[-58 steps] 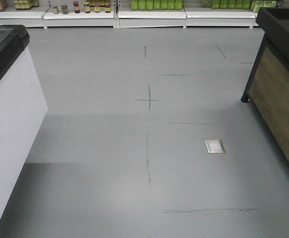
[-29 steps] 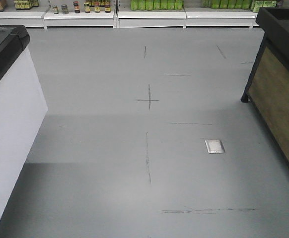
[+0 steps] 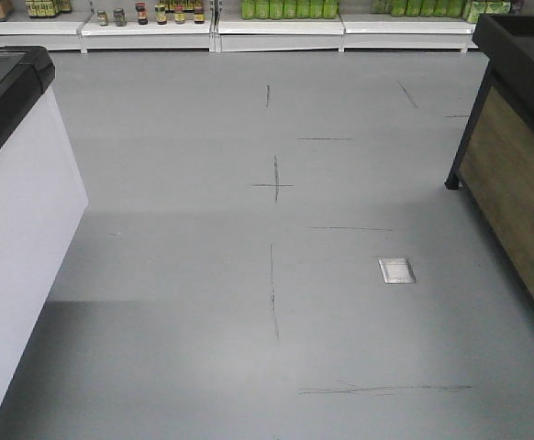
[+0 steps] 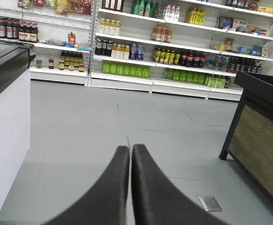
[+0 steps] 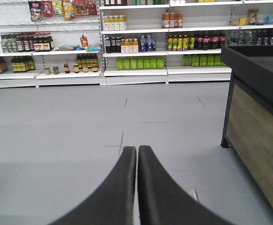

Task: Pick three apples into basket with both arms
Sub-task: 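Drive the base forward toward the black fruit table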

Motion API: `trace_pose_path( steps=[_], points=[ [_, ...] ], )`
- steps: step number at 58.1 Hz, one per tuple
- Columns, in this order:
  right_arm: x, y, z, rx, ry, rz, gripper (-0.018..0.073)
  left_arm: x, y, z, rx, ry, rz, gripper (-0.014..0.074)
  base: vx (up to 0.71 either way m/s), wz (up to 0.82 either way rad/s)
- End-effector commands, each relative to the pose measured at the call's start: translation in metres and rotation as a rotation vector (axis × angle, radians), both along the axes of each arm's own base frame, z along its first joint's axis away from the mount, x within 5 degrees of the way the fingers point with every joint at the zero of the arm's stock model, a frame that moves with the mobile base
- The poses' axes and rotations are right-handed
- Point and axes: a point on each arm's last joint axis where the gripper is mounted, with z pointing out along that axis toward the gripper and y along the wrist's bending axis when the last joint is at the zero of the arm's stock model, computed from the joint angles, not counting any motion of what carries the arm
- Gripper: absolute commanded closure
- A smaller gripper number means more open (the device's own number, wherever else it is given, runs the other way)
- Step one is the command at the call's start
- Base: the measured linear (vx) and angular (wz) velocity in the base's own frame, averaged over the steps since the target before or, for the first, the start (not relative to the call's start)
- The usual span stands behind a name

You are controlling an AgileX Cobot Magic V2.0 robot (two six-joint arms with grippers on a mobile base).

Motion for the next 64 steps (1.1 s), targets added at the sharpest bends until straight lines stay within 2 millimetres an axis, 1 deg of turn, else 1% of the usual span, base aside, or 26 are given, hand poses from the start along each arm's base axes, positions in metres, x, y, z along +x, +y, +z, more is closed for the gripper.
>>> trace_pose_path(
  steps=[1, 36, 64],
  points=[
    [-0.0001, 0.0003, 0.0031, -0.016, -0.071, 0.002, 0.0564, -0.0022, -0.0006, 0.0153, -0.018, -0.104, -0.012, 0.0603, 0.0, 0.0],
    [-0.0001, 0.0003, 0.0031, -0.016, -0.071, 0.002, 0.0564, -0.0022, -0.0006, 0.0153, -0.018, -0.104, -0.012, 0.0603, 0.01, 0.03],
    [-0.0001, 0.0003, 0.0031, -0.016, -0.071, 0.002, 0.0564, -0.0022, -0.0006, 0.0153, -0.018, -0.104, -0.012, 0.0603, 0.11, 0.08]
  ],
)
